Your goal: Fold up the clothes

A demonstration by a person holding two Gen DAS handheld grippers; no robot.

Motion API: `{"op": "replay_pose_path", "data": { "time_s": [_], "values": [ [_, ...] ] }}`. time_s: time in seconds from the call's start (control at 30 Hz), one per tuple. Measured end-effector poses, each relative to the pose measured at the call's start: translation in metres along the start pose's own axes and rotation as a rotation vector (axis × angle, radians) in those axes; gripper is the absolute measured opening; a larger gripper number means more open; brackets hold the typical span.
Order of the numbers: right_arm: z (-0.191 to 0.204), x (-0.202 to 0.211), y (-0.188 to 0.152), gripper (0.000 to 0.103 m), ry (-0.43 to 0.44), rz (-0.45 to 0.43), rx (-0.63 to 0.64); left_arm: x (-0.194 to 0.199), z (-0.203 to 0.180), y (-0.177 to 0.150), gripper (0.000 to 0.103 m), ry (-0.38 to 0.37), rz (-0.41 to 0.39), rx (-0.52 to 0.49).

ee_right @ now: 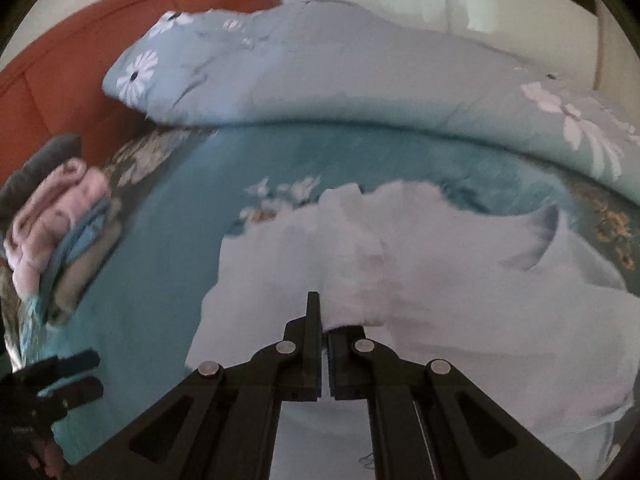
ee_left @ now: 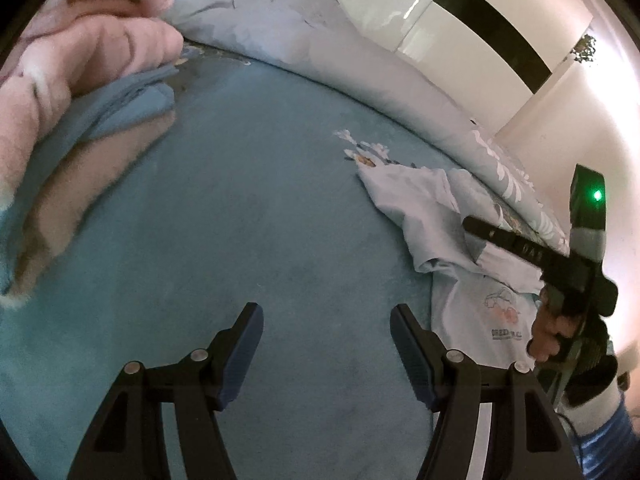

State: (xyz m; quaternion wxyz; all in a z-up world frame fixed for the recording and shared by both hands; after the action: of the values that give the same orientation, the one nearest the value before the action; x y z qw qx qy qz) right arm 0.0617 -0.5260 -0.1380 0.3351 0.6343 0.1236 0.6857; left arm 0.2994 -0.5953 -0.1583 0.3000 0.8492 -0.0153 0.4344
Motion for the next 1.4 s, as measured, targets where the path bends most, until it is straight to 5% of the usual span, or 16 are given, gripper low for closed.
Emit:
{"op": "replay_pose_path", "data": {
  "time_s": [0.17,0.27,0.73,0.9,1.13,1.3,1.4],
  "values": [
    [0.018,-0.002,-0.007,0.010,0.084,0.035,0.091,-0.005,-0.015,0.000,0.070,-0.002,0.011,-0.022],
    [0.016,0.015,-0.014,0.038,0.166,0.011,0.092,-0.006,-0.028,0.004,0.070,-0.006,0.007,-0.040],
    [-0.125,0.100,-0.059,0.041,0.062,-0.110,-0.206,-0.062,-0.138,0.039,0.070,-0.120,0.034,-0.219],
    [-0.151,0.117,-0.073,0.041,0.051,-0.134,-0.273,-0.084,-0.134,0.034,0.070,-0.094,0.079,-0.172],
    [-0.185,0.130,-0.088,0.041,-0.012,-0.146,-0.339,-0.086,-0.124,0.043,0.067,-0.176,0.067,-0.052],
    [-0.213,0.137,-0.099,0.041,-0.087,-0.139,-0.386,-0.094,-0.122,0.050,0.048,-0.187,0.087,-0.012],
    [-0.219,0.132,-0.104,0.041,-0.102,-0.110,-0.389,-0.105,-0.114,0.048,0.022,-0.171,0.120,0.026]
  ]
}}
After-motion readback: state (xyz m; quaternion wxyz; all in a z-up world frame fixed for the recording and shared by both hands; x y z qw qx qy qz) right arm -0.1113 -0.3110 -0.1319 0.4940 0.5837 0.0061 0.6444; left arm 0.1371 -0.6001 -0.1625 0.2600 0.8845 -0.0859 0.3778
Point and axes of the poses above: each gripper's, at about its wrist camera, not at the fingertips, and x roughly against the way its jaws point, z to its left, y to its top, the point moved 6 cm from there along -x, roughly the way its jaws point
